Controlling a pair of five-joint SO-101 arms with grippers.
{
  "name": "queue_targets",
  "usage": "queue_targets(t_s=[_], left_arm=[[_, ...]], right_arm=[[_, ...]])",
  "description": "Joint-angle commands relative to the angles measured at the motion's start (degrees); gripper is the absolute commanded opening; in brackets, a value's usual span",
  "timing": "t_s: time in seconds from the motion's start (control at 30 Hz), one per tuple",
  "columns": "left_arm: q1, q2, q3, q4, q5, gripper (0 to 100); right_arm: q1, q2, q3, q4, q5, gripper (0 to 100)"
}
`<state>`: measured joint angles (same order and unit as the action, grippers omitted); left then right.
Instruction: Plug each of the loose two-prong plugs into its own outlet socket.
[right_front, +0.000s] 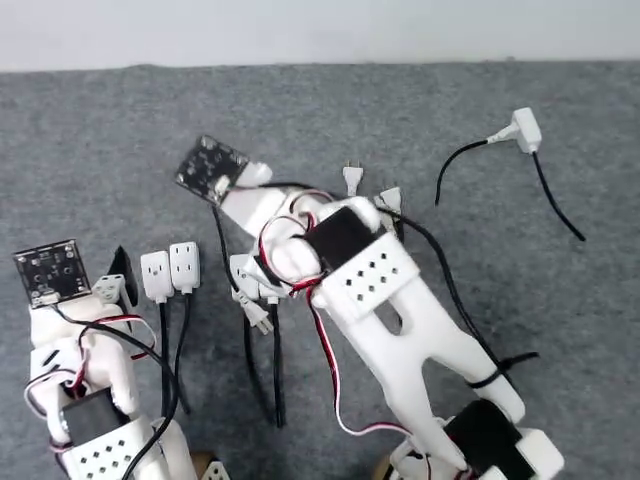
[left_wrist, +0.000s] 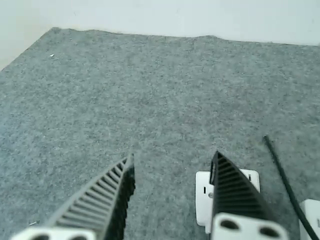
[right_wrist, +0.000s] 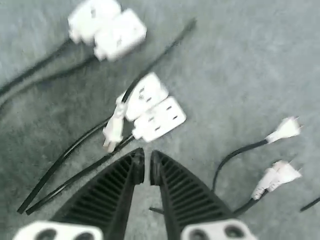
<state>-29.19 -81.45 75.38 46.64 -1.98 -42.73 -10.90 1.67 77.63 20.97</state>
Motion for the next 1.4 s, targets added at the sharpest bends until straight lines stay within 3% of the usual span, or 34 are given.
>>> queue_targets(t_s=[0.0, 0.1, 0.27, 0.63, 1.37], left_arm=[[0.09, -0.7, -0.57, -2.37, 0.7, 24], [0.0, -0.7, -0.57, -2.9, 0.7, 24], [-0.18, -0.7, -0.57, -2.81, 0.7, 24], [-0.26, -0.7, -0.57, -2.99, 0.7, 24], [-0.26, -0.7, -0.57, -2.73, 0.7, 24]], right_arm=[[-0.84, -1.98, 9.58, -9.8, -0.7, 16.8], [-3.47, -1.98, 18.02, -19.65, -0.79, 25.6], [-5.67, -0.57, 25.32, -28.44, -3.78, 20.7], [-6.64, 11.56, 25.23, -32.4, -4.48, 20.2], [-10.33, 12.7, 27.96, -34.77, -7.3, 19.8]])
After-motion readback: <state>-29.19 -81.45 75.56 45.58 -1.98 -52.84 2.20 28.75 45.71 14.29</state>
